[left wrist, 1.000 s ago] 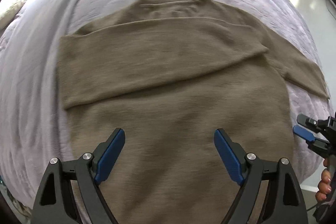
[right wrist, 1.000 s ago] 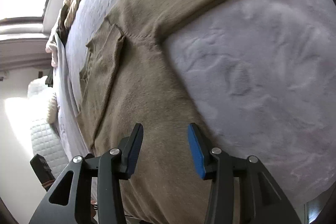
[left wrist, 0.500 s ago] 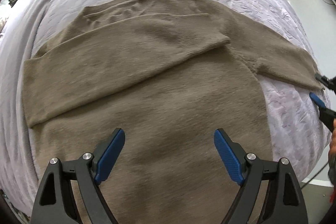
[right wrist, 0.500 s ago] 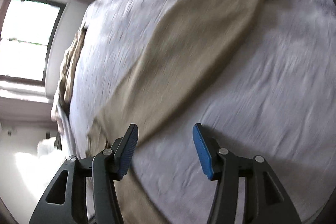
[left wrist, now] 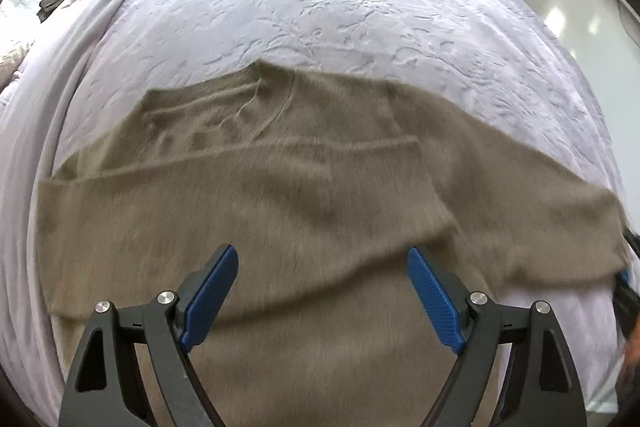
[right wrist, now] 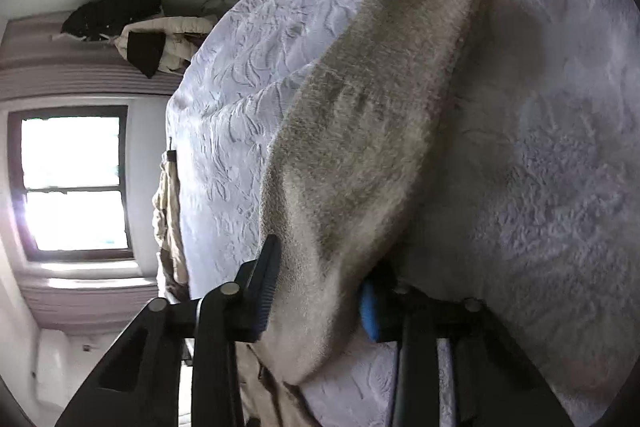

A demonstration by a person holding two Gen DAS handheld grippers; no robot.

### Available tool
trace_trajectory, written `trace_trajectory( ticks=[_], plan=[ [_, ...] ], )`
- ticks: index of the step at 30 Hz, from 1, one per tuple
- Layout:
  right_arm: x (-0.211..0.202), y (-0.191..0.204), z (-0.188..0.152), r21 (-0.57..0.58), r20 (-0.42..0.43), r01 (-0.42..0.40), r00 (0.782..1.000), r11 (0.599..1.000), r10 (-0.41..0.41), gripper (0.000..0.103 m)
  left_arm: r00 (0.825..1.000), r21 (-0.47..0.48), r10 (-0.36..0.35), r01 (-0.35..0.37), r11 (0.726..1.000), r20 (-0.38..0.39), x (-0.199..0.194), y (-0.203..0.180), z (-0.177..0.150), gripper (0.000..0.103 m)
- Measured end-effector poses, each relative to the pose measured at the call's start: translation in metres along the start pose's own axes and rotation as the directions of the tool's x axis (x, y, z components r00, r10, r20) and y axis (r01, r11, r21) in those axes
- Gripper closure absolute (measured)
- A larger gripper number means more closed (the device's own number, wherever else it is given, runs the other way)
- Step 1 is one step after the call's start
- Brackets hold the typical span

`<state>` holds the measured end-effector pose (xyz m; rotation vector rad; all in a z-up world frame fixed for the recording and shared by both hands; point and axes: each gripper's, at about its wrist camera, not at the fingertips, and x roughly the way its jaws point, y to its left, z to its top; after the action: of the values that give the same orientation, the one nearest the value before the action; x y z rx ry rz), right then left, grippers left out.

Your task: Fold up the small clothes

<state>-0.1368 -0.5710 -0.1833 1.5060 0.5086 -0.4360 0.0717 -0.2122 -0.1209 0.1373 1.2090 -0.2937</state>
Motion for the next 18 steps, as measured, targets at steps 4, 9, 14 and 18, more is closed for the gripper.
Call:
trace_trajectory(
  ticks=[4, 9, 14, 18],
  plan=[
    [-0.004, -0.001, 0.002, -0.03, -0.013, 0.012, 1.0, 0.999, -0.013, 0.065, 1.0, 0.037, 0.017, -0.016, 0.999, -0.025, 0.027, -0.013, 0.007, 0.016],
    [-0.019, -0.016, 0.005, -0.022, -0.002, -0.002, 1.0, 1.0, 0.002, 0.065, 0.999, 0.075, 0.021, -0.017, 0.997, -0.043, 0.034, -0.019, -0.003, 0.016],
    [-0.013, -0.012, 0.011, 0.027, 0.004, -0.093, 0.996, 0.995, 0.093, 0.096, 0.999, 0.096, -0.001, 0.006, 0.995, -0.053, 0.022, -0.014, -0.007, 0.016],
    [-0.009, 0.025, 0.007, -0.075, -0.044, -0.157, 0.987, 0.985, 0.154, 0.096, 0.999, 0.085, -0.022, 0.025, 0.996, -0.037, 0.008, 0.001, -0.01, 0.016]
  ],
)
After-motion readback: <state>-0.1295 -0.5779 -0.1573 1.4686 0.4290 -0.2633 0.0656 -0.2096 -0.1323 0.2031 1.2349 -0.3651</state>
